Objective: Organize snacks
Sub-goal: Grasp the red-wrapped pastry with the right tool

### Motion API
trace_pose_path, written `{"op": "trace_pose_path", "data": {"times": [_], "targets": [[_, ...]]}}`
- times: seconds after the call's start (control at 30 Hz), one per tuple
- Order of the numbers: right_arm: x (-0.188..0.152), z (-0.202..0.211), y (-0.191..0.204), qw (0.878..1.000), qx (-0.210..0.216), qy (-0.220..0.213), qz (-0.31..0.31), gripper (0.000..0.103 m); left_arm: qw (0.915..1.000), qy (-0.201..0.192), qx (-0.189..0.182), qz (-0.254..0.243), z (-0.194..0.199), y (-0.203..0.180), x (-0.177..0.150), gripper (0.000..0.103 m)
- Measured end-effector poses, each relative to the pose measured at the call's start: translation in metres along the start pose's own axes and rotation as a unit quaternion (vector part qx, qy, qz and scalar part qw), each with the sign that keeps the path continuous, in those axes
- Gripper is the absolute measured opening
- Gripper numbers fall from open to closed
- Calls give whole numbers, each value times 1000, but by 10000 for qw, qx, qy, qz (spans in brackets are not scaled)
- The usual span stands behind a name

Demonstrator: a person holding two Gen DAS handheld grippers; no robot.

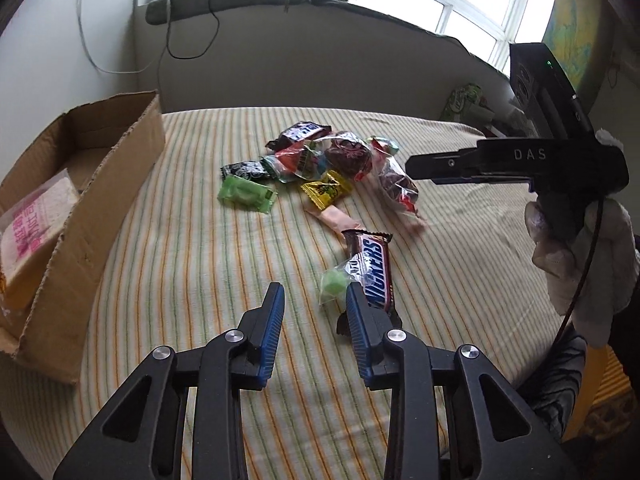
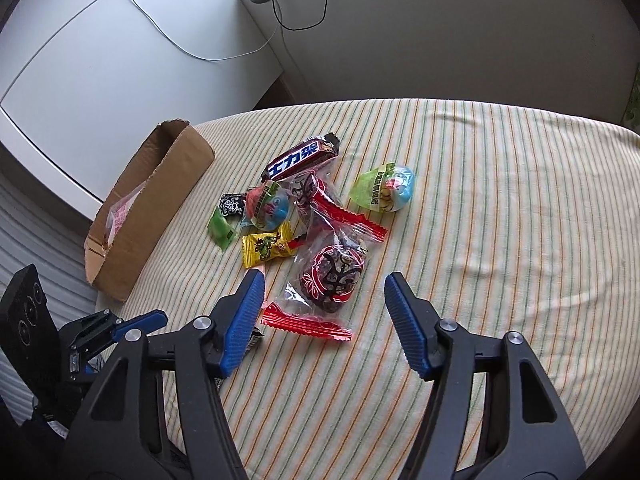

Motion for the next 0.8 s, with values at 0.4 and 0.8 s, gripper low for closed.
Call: {"op": "trace_pose_path", "data": {"times": [0.4, 0.8], "targets": [[0, -11, 0, 9999, -18, 108, 53, 65, 9987, 288, 85, -414, -27, -10, 10, 30], [4, -35, 7, 9993, -136, 333, 132, 59, 9997, 191, 20, -134, -39, -4, 14, 22]]}}
Point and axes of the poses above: each gripper's, at about its wrist camera, not at the fingertips, and z roughly against the way its jaws point, y to its left, x to its top, the point moved 1 cm from there along -z, roughly the way its jaws point, and after that the axes turned 8 degrees about -z, right-handed, at the moved point
